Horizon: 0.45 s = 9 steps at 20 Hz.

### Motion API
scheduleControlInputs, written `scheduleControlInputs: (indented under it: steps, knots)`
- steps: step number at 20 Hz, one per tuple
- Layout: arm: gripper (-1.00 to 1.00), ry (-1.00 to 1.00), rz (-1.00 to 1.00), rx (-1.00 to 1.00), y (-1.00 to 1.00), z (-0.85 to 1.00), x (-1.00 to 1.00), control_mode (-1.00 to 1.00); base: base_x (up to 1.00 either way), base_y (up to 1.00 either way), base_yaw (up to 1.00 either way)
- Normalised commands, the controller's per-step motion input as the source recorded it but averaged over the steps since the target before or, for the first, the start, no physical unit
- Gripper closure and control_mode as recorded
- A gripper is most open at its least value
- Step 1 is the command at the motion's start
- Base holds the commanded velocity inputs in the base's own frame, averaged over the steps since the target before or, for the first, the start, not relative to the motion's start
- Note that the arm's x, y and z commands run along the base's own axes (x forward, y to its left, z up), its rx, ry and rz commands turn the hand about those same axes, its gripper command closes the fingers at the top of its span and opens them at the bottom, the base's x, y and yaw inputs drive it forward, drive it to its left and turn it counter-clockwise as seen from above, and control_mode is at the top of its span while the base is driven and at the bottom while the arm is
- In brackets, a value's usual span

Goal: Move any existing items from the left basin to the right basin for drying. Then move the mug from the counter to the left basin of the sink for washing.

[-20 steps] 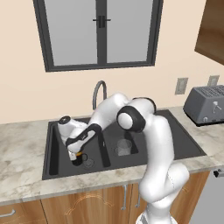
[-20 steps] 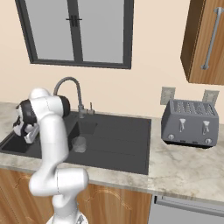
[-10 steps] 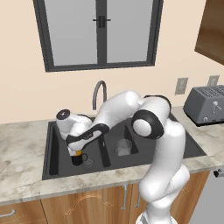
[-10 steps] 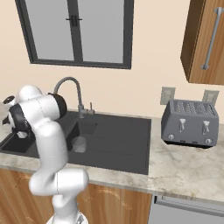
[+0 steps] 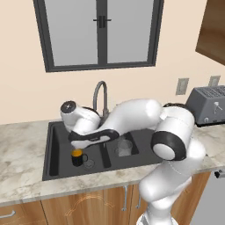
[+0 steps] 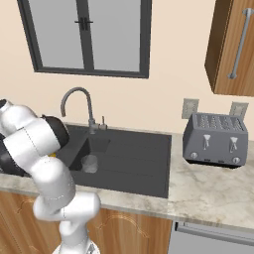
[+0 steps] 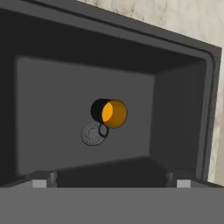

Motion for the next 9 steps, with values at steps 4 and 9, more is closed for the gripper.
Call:
scheduleControlInputs:
  steps: [4, 9]
  knots:
    - [-1.0, -0.14, 0.0, 0.07, -0.63, 0.48, -0.43, -1.0, 0.0, 0.0, 0.0]
    - [-1.0, -0.15, 0.0, 0.08, -0.63, 0.43, -0.51, -1.0, 0.0, 0.0, 0.0]
